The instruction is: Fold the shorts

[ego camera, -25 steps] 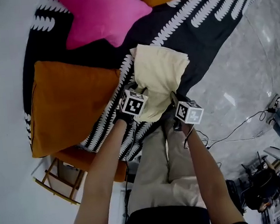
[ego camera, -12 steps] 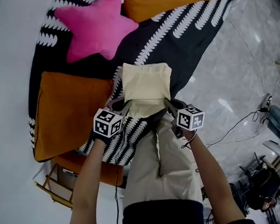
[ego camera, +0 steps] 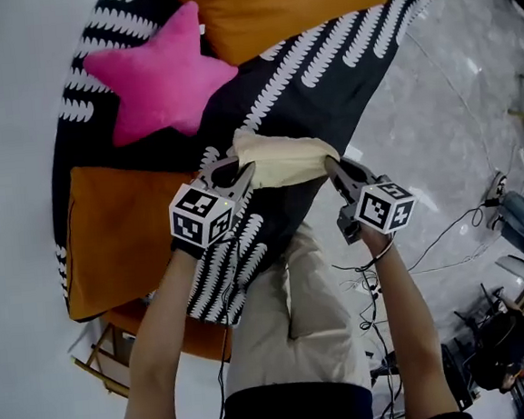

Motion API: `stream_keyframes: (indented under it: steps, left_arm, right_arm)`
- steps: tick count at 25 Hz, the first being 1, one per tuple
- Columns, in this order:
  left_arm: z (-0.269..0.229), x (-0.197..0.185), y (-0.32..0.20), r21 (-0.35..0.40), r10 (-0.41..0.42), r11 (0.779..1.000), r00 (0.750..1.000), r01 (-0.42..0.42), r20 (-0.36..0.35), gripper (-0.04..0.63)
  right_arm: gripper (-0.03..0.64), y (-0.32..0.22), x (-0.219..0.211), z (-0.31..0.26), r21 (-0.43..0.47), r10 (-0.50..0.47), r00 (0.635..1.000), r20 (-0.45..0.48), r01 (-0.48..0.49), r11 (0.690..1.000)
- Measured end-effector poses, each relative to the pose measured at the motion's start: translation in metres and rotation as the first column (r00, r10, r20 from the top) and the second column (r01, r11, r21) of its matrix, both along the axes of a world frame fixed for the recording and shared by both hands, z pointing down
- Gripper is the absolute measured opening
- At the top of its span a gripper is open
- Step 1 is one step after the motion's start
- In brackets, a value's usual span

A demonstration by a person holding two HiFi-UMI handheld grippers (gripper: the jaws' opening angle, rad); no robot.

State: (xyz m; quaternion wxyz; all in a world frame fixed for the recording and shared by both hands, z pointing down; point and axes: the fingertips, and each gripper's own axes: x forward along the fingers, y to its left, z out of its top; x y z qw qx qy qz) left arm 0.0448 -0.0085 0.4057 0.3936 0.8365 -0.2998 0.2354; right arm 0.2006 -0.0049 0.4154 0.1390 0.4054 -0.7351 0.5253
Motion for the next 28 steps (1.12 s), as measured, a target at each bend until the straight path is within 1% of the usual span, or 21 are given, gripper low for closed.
stream_keyframes:
  steps: [2,6,8,10,12,13,16,18,21,23,25,26,27,28]
  left_arm:
    - [-0.012,0.021,-0.045,0.054,0.026,0.998,0.999,-0.025,-0.019,0.044]
    - [-0.030,0.040,-0.083,0.173,0.062,0.984,0.996,-0.051,-0.061,0.048]
    - [-0.027,0.043,-0.095,0.205,0.061,0.978,0.996,-0.048,-0.060,0.048]
    - [-0.007,0.039,-0.099,0.206,0.053,0.978,0.997,-0.042,-0.047,0.049]
    - [0.029,0.028,-0.090,0.181,0.058,0.982,0.998,-0.054,-0.014,0.052]
    - [0.050,0.020,-0.081,0.155,0.062,0.986,0.998,-0.062,0.004,0.052]
    - [0.098,-0.001,-0.043,0.053,0.055,0.997,0.998,-0.056,0.020,0.053]
    - [0.117,-0.008,-0.016,0.023,0.070,0.997,0.997,-0.071,0.044,0.056]
    - [0.135,-0.022,0.022,0.003,0.091,0.996,0.992,-0.091,0.090,0.057]
    - [0.142,-0.032,0.043,0.001,0.091,0.996,0.989,-0.092,0.119,0.064]
    - [0.151,-0.041,0.067,-0.005,0.119,0.993,0.979,-0.119,0.166,0.072]
    - [0.157,-0.044,0.082,-0.024,0.148,0.989,0.971,-0.146,0.190,0.087]
    - [0.162,-0.046,0.096,-0.055,0.182,0.983,0.962,-0.175,0.205,0.138]
    - [0.165,-0.047,0.109,-0.095,0.215,0.975,0.955,-0.199,0.206,0.215]
  right_arm:
    - [0.021,-0.042,0.021,-0.018,0.061,0.024,0.999,-0.024,-0.023,0.998]
    - [0.021,-0.073,0.039,-0.045,0.180,0.073,0.995,-0.075,-0.058,0.982]
    - [0.021,-0.080,0.039,-0.048,0.211,0.090,0.994,-0.067,-0.074,0.975]
    - [0.021,-0.078,0.034,-0.035,0.218,0.096,0.993,-0.062,-0.081,0.973]
    - [0.021,-0.064,0.021,0.001,0.201,0.089,0.994,-0.069,-0.074,0.977]
    - [0.021,-0.053,0.013,0.024,0.183,0.076,0.994,-0.075,-0.061,0.981]
    - [0.021,-0.010,-0.009,0.091,0.102,0.023,0.994,-0.103,-0.013,0.995]
    - [0.021,0.018,-0.020,0.119,0.040,0.009,0.994,-0.105,-0.005,0.999]
    - [0.021,0.060,-0.036,0.138,-0.026,-0.027,0.994,-0.107,0.024,0.999]
    - [0.021,0.085,-0.046,0.142,-0.050,-0.068,0.991,-0.116,0.063,0.997]
    - [0.021,0.111,-0.055,0.146,-0.074,-0.124,0.985,-0.123,0.116,0.990]
    - [0.021,0.125,-0.058,0.149,-0.092,-0.157,0.980,-0.119,0.147,0.985]
    - [0.036,0.139,-0.060,0.153,-0.114,-0.188,0.977,-0.104,0.177,0.978]
    - [0.120,0.149,-0.059,0.156,-0.138,-0.210,0.975,-0.078,0.198,0.970]
